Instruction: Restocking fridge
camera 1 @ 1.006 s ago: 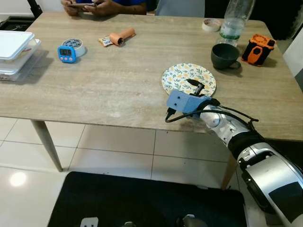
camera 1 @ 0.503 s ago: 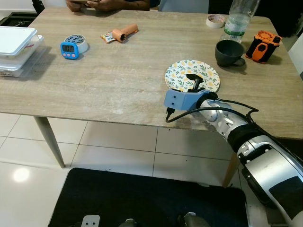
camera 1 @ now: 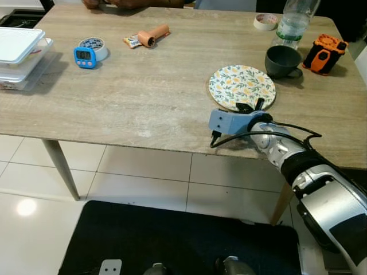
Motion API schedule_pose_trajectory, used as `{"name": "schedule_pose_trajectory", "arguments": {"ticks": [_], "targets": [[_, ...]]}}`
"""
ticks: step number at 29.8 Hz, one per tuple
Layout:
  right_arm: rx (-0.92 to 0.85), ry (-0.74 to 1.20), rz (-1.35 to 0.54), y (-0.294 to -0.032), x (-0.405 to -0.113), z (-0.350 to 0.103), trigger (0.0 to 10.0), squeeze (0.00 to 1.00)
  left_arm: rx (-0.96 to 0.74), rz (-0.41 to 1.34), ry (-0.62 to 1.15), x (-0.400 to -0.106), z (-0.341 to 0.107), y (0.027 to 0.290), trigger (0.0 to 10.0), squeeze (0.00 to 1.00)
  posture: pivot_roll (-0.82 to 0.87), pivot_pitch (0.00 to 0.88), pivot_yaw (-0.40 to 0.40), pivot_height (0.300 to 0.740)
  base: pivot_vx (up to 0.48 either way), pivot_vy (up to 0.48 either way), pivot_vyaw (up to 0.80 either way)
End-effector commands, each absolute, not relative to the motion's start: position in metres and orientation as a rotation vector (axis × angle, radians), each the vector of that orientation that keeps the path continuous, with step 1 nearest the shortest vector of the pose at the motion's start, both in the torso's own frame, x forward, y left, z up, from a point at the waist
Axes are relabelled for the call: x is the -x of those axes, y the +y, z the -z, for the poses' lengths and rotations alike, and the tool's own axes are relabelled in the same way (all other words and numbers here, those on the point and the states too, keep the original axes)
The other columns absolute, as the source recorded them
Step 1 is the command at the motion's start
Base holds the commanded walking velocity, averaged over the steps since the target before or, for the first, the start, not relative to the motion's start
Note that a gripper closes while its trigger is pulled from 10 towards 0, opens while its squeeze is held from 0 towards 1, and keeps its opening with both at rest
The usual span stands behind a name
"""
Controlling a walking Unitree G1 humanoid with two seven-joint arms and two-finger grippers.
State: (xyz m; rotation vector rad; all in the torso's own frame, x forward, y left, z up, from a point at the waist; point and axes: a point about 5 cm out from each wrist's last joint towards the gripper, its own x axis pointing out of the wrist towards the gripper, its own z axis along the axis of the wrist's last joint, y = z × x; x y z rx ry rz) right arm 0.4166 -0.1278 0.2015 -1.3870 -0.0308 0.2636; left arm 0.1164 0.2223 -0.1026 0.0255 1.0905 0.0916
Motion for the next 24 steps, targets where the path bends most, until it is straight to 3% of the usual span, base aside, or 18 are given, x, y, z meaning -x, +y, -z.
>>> {"name": "schedule_pose_trajectory", "arguments": {"ticks": [1, 15, 24], "targets": [[1.393, 0.098, -0.308, -0.138, -0.409, -0.168, 0.0, 0.00, -0.027, -0.087, 1.137, -0.103, 0.106, 0.223, 10.0, 0.00, -0.06, 0.295, -0.007, 0.740, 0.000, 0.000, 0.00], [1.342, -0.133, -0.346, -0.118, -0.408, -0.184, 0.0, 0.00, -0.023, -0.086, 1.129, -0.107, 0.106, 0.219, 10.0, 0.00, -0.06, 0.262, -0.014, 0.740, 0.000, 0.000, 0.00], [1.201, -0.414, -0.468, -0.092, -0.398, -0.208, 0.0, 0.00, 0.105, -0.286, 1.047, -0.108, 0.105, 0.221, 10.0, 0.00, -0.06, 0.228, -0.016, 0.740, 0.000, 0.000, 0.00]]}}
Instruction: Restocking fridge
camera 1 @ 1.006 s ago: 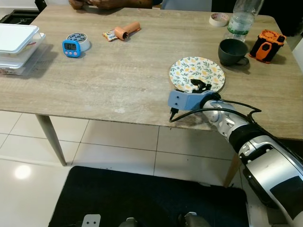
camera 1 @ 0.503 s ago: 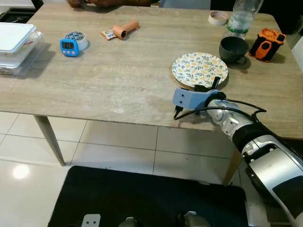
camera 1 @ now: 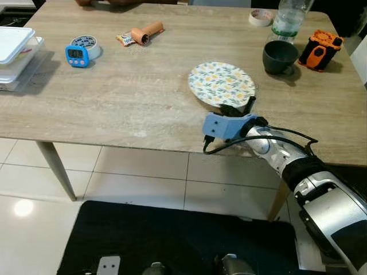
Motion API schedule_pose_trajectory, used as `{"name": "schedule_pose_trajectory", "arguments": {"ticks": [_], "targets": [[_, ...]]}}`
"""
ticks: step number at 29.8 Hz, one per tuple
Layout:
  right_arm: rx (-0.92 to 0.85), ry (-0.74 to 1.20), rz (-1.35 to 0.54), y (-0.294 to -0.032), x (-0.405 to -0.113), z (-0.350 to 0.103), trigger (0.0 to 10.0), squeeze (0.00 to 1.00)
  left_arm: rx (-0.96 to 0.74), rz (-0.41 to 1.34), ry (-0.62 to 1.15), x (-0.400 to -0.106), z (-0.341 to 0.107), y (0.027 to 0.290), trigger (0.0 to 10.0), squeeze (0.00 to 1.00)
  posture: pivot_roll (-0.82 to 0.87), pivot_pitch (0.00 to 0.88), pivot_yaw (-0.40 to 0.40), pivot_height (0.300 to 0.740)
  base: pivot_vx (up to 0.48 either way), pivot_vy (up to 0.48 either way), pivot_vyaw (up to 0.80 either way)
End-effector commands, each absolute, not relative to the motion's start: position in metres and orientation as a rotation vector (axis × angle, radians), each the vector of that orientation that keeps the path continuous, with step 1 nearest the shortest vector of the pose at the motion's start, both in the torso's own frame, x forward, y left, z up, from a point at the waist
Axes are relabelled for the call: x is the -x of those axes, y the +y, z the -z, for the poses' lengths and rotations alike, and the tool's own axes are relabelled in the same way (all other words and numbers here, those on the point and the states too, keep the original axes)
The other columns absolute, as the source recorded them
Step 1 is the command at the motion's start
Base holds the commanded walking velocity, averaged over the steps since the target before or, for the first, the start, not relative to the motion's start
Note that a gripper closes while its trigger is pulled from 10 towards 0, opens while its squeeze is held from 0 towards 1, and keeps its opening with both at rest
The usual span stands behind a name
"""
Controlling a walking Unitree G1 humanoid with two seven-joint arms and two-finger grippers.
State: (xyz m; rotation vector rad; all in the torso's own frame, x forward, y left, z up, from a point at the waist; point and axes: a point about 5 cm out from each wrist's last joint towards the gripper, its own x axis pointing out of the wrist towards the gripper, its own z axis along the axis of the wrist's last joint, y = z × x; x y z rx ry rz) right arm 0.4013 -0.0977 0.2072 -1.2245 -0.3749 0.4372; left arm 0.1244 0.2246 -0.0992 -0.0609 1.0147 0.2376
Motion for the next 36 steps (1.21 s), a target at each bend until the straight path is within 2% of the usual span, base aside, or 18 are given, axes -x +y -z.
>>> {"name": "schedule_pose_trajectory", "arguments": {"ticks": [1, 2, 4, 6, 10, 11, 12, 15, 17, 19, 20, 21, 23, 24, 27, 29, 31, 36], "targets": [[1.201, -0.414, -0.468, -0.092, -0.398, -0.208, 0.0, 0.00, 0.105, -0.286, 1.047, -0.108, 0.105, 0.221, 10.0, 0.00, -0.06, 0.228, -0.016, 0.740, 0.000, 0.000, 0.00], [1.200, -0.461, -0.499, -0.090, -0.395, -0.212, 0.0, 0.00, 0.130, -0.416, 0.865, -0.142, 0.078, 0.274, 10.0, 0.00, -0.05, 0.219, -0.018, 0.740, 0.000, 0.000, 0.00], [1.207, -0.487, -0.515, -0.090, -0.393, -0.213, 0.0, 0.00, 0.146, -0.492, 0.720, -0.166, 0.052, 0.307, 10.0, 0.00, -0.05, 0.217, -0.018, 0.740, 0.000, 0.000, 0.00], [1.208, -0.492, -0.519, -0.091, -0.392, -0.213, 0.0, 0.00, 0.165, -0.518, 0.660, -0.174, 0.043, 0.317, 10.0, 0.00, -0.05, 0.217, -0.018, 0.740, 0.000, 0.000, 0.00], [1.224, -0.520, -0.522, -0.096, -0.391, -0.218, 0.0, 0.00, 0.270, -0.541, 0.422, -0.202, 0.000, 0.356, 10.0, 0.00, -0.05, 0.211, -0.012, 0.740, 0.000, 0.000, 0.00], [1.224, -0.520, -0.522, -0.096, -0.391, -0.218, 0.0, 0.00, 0.270, -0.541, 0.422, -0.202, 0.000, 0.356, 10.0, 0.00, -0.05, 0.211, -0.012, 0.740, 0.000, 0.000, 0.00], [1.226, -0.535, -0.522, -0.099, -0.391, -0.221, 0.0, 0.00, 0.325, -0.472, 0.309, -0.214, -0.024, 0.370, 10.0, 0.00, -0.05, 0.207, -0.007, 0.740, 0.000, 0.000, 0.00], [1.229, -0.540, -0.518, -0.101, -0.391, -0.223, 0.0, 0.00, 0.350, -0.393, 0.255, -0.220, -0.036, 0.375, 10.0, 0.00, -0.05, 0.207, -0.007, 0.740, 0.000, 0.000, 0.00], [1.236, -0.546, -0.511, -0.104, -0.391, -0.226, 0.0, 0.00, 0.380, -0.240, 0.182, -0.228, -0.054, 0.377, 10.0, 0.00, -0.05, 0.202, 0.000, 0.740, 0.000, 0.000, 0.00], [1.236, -0.546, -0.511, -0.104, -0.391, -0.226, 0.0, 0.00, 0.380, -0.240, 0.182, -0.228, -0.054, 0.377, 10.0, 0.00, -0.05, 0.202, 0.000, 0.740, 0.000, 0.000, 0.00], [1.245, -0.549, -0.503, -0.108, -0.392, -0.228, 0.0, 0.00, 0.414, 0.035, 0.127, -0.232, -0.071, 0.370, 10.0, 0.00, -0.05, 0.202, 0.000, 0.740, 0.000, 0.000, 0.00], [1.248, -0.550, -0.500, -0.110, -0.391, -0.229, 0.0, 0.00, 0.419, 0.151, 0.115, -0.232, -0.077, 0.365, 10.0, 0.00, -0.05, 0.202, 0.000, 0.740, 0.000, 0.000, 0.00], [1.252, -0.550, -0.498, -0.111, -0.391, -0.229, 0.0, 0.00, 0.417, 0.264, 0.119, -0.229, -0.081, 0.359, 10.0, 0.00, -0.04, 0.199, 0.007, 0.740, 0.000, 0.000, 0.00], [1.252, -0.550, -0.498, -0.111, -0.391, -0.229, 0.0, 0.00, 0.417, 0.264, 0.119, -0.229, -0.081, 0.359, 10.0, 0.00, -0.04, 0.199, 0.007, 0.740, 0.000, 0.000, 0.00], [1.257, -0.552, -0.497, -0.113, -0.391, -0.230, 0.0, 0.00, 0.437, 0.462, 0.125, -0.220, -0.086, 0.345, 10.0, 0.00, -0.04, 0.200, 0.007, 0.740, 0.000, 0.000, 0.00], [1.257, -0.552, -0.497, -0.113, -0.391, -0.230, 0.0, 0.00, 0.437, 0.462, 0.125, -0.220, -0.086, 0.345, 10.0, 0.00, -0.04, 0.200, 0.007, 0.740, 0.000, 0.000, 0.00], [1.263, -0.555, -0.495, -0.114, -0.391, -0.231, 0.0, 0.00, 0.487, 0.634, 0.117, -0.212, -0.090, 0.328, 10.0, 0.00, -0.03, 0.199, 0.006, 0.740, 0.000, 0.000, 0.00], [1.268, -0.570, -0.498, -0.114, -0.390, -0.233, 0.0, 0.00, 0.525, 0.772, 0.064, -0.211, -0.104, 0.310, 10.0, 0.00, -0.03, 0.199, 0.006, 0.740, 0.000, 0.000, 0.00]]}}
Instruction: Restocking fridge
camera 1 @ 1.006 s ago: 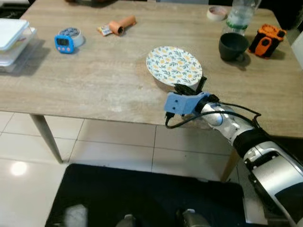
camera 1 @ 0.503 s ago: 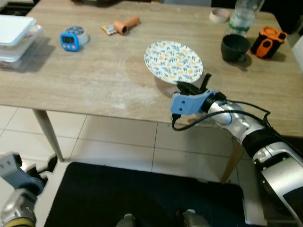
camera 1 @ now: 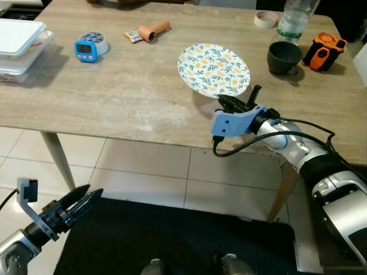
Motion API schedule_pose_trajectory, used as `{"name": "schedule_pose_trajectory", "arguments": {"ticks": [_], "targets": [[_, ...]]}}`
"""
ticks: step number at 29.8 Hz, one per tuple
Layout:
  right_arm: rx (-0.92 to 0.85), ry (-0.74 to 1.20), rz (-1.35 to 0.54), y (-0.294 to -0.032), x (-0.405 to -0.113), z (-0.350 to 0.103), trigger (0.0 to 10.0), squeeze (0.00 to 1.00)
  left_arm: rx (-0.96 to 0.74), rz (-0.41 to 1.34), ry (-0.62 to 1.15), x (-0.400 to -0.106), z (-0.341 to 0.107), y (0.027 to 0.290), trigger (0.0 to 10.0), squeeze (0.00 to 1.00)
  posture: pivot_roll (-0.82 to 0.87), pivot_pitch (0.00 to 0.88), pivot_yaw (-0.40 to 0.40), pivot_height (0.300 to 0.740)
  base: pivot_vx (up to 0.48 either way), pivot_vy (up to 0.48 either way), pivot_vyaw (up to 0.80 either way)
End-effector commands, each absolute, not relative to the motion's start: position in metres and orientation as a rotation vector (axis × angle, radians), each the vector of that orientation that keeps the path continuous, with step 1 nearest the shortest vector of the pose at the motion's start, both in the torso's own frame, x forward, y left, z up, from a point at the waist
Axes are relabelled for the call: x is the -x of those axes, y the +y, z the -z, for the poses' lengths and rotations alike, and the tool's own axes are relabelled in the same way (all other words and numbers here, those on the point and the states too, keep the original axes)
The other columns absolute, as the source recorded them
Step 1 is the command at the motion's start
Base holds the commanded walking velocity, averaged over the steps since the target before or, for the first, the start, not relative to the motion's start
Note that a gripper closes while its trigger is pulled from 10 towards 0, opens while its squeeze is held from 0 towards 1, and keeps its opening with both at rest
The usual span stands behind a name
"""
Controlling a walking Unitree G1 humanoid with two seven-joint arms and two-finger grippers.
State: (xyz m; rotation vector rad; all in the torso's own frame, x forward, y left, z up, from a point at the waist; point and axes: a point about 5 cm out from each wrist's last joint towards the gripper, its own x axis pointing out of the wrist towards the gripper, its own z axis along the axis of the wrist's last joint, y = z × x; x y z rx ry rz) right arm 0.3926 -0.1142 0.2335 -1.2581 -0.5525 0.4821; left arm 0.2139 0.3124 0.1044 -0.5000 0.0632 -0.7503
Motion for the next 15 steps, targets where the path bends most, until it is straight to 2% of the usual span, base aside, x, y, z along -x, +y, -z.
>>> {"name": "schedule_pose_trajectory", "arguments": {"ticks": [1, 4, 6, 10, 15], "targets": [[1.266, -0.580, -0.503, -0.113, -0.390, -0.234, 0.0, 0.00, 0.534, 0.821, 0.029, -0.213, -0.113, 0.302, 10.0, 0.00, -0.03, 0.199, 0.006, 0.740, 0.000, 0.000, 0.00], [1.260, -0.588, -0.521, -0.111, -0.388, -0.234, 0.0, 0.00, 0.547, 0.853, -0.011, -0.218, -0.122, 0.296, 10.0, 0.00, -0.03, 0.196, 0.003, 0.740, 0.000, 0.000, 0.00], [1.251, -0.633, -0.576, -0.100, -0.383, -0.234, 0.0, 0.00, 0.576, 0.957, -0.133, -0.233, -0.149, 0.276, 10.0, 0.00, -0.03, 0.197, 0.003, 0.740, 0.000, 0.000, 0.00], [1.247, -0.646, -0.585, -0.097, -0.382, -0.235, 0.0, 0.00, 0.581, 0.987, -0.161, -0.235, -0.156, 0.271, 10.0, 0.00, -0.03, 0.197, 0.003, 0.740, 0.000, 0.000, 0.00], [1.262, -0.710, -0.629, -0.086, -0.374, -0.233, 0.0, 0.00, 0.655, 1.034, -0.310, -0.243, -0.190, 0.264, 10.0, 0.00, -0.04, 0.191, 0.006, 0.740, 0.000, 0.000, 0.00]]}}
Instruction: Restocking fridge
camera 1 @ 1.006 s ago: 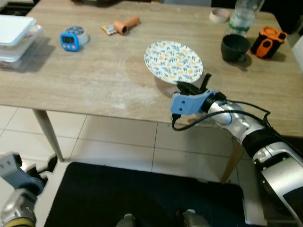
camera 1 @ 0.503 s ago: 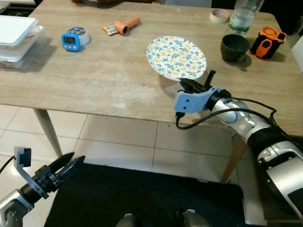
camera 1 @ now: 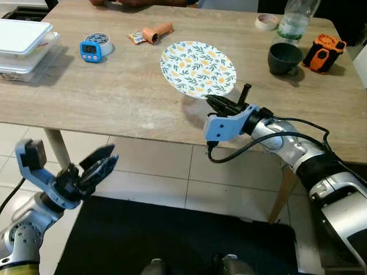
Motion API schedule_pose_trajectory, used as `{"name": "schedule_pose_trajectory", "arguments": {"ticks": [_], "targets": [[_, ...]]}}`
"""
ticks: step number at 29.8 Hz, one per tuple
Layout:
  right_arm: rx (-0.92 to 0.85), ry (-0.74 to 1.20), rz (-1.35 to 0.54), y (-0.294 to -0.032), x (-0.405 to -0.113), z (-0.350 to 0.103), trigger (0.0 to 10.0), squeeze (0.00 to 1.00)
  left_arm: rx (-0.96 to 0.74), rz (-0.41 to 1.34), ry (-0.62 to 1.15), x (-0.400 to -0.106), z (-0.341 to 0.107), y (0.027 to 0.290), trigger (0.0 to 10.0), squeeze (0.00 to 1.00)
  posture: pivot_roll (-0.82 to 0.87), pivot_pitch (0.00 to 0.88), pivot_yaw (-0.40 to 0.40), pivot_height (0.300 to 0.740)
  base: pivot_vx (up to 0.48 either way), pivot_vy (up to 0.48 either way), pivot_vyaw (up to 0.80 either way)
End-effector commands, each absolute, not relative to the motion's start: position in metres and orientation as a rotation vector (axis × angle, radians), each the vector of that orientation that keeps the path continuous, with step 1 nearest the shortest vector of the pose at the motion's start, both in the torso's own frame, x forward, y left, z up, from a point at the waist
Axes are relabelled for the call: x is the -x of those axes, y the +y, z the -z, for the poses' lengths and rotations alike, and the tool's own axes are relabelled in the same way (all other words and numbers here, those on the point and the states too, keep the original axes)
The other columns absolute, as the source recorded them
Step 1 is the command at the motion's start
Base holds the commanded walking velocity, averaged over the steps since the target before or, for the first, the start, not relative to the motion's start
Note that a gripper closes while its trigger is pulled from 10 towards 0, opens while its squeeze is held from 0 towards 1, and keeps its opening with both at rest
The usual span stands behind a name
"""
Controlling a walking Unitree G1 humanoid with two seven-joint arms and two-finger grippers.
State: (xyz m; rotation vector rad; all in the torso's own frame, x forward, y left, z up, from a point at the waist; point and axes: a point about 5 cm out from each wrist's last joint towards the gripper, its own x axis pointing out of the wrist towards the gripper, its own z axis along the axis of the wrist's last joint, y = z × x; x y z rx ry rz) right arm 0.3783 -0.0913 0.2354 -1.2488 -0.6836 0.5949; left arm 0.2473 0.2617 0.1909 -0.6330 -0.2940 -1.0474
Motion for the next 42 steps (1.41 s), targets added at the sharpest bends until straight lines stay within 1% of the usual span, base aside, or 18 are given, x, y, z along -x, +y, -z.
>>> {"name": "schedule_pose_trajectory", "arguments": {"ticks": [1, 4, 6, 7, 8, 9, 11, 12, 16, 23, 31, 34, 39, 40, 41, 42], "targets": [[1.250, -0.756, -0.617, -0.085, -0.371, -0.236, 0.0, 0.00, 0.681, 1.031, -0.351, -0.246, -0.199, 0.264, 10.0, 0.00, -0.04, 0.192, 0.005, 0.740, 0.000, 0.000, 0.00], [1.280, -0.802, -0.608, -0.083, -0.368, -0.239, 0.0, 0.00, 0.703, 1.001, -0.379, -0.250, -0.203, 0.264, 10.0, 0.00, -0.05, 0.192, 0.006, 0.740, 0.000, 0.000, 0.00], [1.307, -0.855, -0.625, -0.080, -0.361, -0.236, 0.0, 0.00, 0.769, 0.947, -0.394, -0.261, -0.204, 0.263, 10.0, 0.00, -0.05, 0.191, 0.005, 0.740, 0.000, 0.000, 0.00], [1.307, -0.855, -0.625, -0.080, -0.361, -0.236, 0.0, 0.00, 0.769, 0.947, -0.394, -0.261, -0.204, 0.263, 10.0, 0.00, -0.05, 0.191, 0.005, 0.740, 0.000, 0.000, 0.00], [1.299, -0.890, -0.645, -0.076, -0.354, -0.234, 0.0, 0.00, 0.778, 0.903, -0.372, -0.269, -0.199, 0.260, 10.0, 0.00, -0.06, 0.192, 0.003, 0.740, 0.000, 0.000, 0.00], [1.299, -0.890, -0.645, -0.076, -0.354, -0.234, 0.0, 0.00, 0.778, 0.903, -0.372, -0.269, -0.199, 0.260, 10.0, 0.00, -0.06, 0.192, 0.003, 0.740, 0.000, 0.000, 0.00], [1.297, -0.916, -0.676, -0.072, -0.347, -0.231, 0.0, 0.00, 0.809, 0.847, -0.350, -0.277, -0.194, 0.260, 10.0, 0.00, -0.06, 0.192, 0.003, 0.740, 0.000, 0.000, 0.00], [1.297, -0.916, -0.676, -0.072, -0.347, -0.231, 0.0, 0.00, 0.809, 0.847, -0.350, -0.277, -0.194, 0.260, 10.0, 0.00, -0.06, 0.192, 0.003, 0.740, 0.000, 0.000, 0.00], [1.294, -0.960, -0.754, -0.062, -0.332, -0.223, 0.0, 0.00, 0.849, 0.794, -0.329, -0.286, -0.189, 0.258, 10.0, 0.00, -0.07, 0.191, 0.005, 0.740, 0.000, 0.000, 0.00], [1.327, -0.997, -0.818, -0.057, -0.316, -0.213, 0.0, 0.00, 0.877, 0.790, -0.284, -0.293, -0.190, 0.255, 10.0, 0.00, -0.08, 0.188, 0.009, 0.740, 0.000, 0.000, 0.00], [1.335, -0.995, -0.843, -0.054, -0.307, -0.206, 0.0, 0.00, 0.882, 0.824, -0.264, -0.298, -0.192, 0.245, 10.0, 0.00, -0.08, 0.189, 0.011, 0.740, 0.000, 0.000, 0.00], [1.335, -0.995, -0.843, -0.054, -0.307, -0.206, 0.0, 0.00, 0.882, 0.824, -0.264, -0.298, -0.192, 0.245, 10.0, 0.00, -0.08, 0.189, 0.011, 0.740, 0.000, 0.000, 0.00], [1.330, -1.007, -0.864, -0.049, -0.299, -0.204, 0.0, 0.00, 0.893, 0.857, -0.207, -0.298, -0.185, 0.235, 10.0, 0.00, -0.08, 0.189, 0.013, 0.740, 0.000, 0.000, 0.00], [1.330, -1.011, -0.866, -0.048, -0.298, -0.204, 0.0, 0.00, 0.886, 0.868, -0.193, -0.297, -0.183, 0.232, 7.2, 0.00, -0.08, 0.188, 0.012, 0.740, 0.000, 0.000, 0.00], [1.330, -1.011, -0.866, -0.048, -0.298, -0.204, 0.0, 0.00, 0.886, 0.868, -0.193, -0.297, -0.183, 0.232, 7.2, 0.00, -0.08, 0.188, 0.012, 0.740, 0.000, 0.000, 0.00], [1.331, -1.012, -0.866, -0.048, -0.298, -0.204, 0.0, 0.00, 0.889, 0.870, -0.183, -0.297, -0.182, 0.231, 0.0, 0.00, -0.08, 0.188, 0.012, 0.740, 0.000, 0.000, 0.00]]}}
